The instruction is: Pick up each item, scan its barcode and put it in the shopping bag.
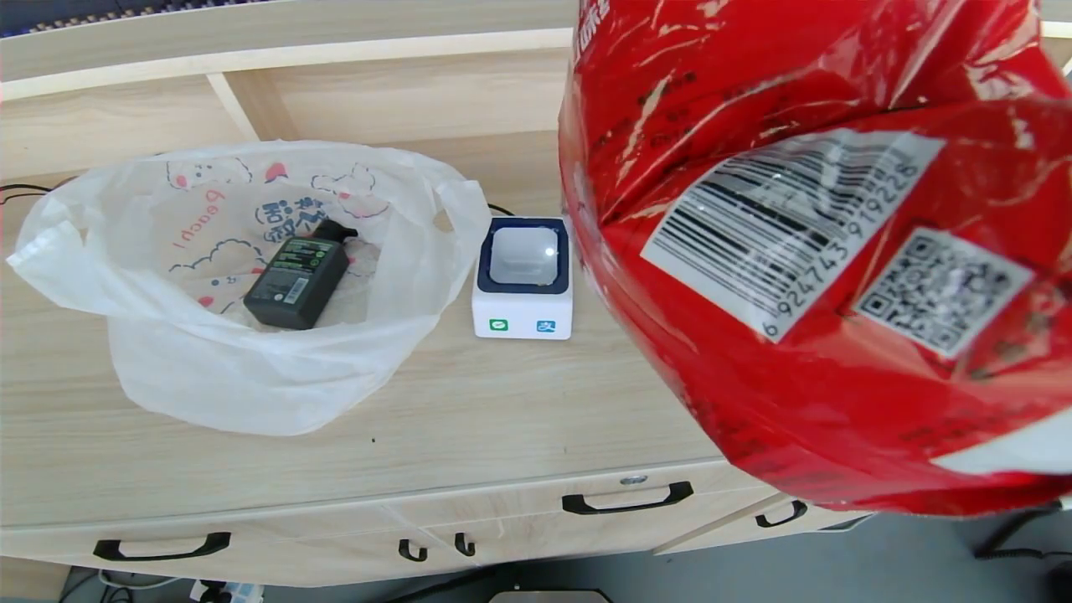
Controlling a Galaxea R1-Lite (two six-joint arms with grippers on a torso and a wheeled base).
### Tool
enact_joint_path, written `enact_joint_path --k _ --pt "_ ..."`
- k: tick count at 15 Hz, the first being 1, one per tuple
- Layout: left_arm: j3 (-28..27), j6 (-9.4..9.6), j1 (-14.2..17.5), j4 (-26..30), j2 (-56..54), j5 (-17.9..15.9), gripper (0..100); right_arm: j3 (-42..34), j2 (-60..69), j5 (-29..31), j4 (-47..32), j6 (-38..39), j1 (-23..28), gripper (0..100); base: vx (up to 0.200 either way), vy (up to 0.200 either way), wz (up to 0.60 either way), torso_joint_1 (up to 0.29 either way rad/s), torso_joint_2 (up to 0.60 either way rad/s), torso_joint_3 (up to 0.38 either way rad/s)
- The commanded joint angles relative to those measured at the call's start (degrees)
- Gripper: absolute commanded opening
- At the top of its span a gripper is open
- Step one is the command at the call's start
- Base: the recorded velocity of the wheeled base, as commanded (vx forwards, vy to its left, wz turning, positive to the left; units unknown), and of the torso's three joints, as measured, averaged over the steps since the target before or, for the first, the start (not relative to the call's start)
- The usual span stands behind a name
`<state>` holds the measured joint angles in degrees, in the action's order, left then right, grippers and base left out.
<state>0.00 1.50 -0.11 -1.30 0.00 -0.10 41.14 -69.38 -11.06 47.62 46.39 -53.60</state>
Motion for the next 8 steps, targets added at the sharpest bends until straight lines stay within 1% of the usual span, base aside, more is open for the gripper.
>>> enact_joint_path --k 1,3,5,8 --pt "0.0 -0.01 0.02 -0.01 0.09 0.01 100 -0.01 -1.11 -0.02 1.69 0.64 -2.74 0 0.0 0.0 0.0 0.0 0.0 0.0" --pt "0.0 -0.01 0.02 -0.01 0.09 0.01 100 0.17 -1.9 -0.02 2.57 1.52 -3.53 0 0.0 0.0 0.0 0.0 0.0 0.0" --pt "0.0 1.14 0.02 -0.01 0.09 0.01 100 -0.01 -2.17 -0.02 2.66 1.52 -4.23 0 0.0 0.0 0.0 0.0 0.0 0.0" --pt "0.0 1.05 0.02 -0.01 0.09 0.01 100 -0.45 -2.17 -0.02 2.83 1.6 -4.67 0 0.0 0.0 0.0 0.0 0.0 0.0"
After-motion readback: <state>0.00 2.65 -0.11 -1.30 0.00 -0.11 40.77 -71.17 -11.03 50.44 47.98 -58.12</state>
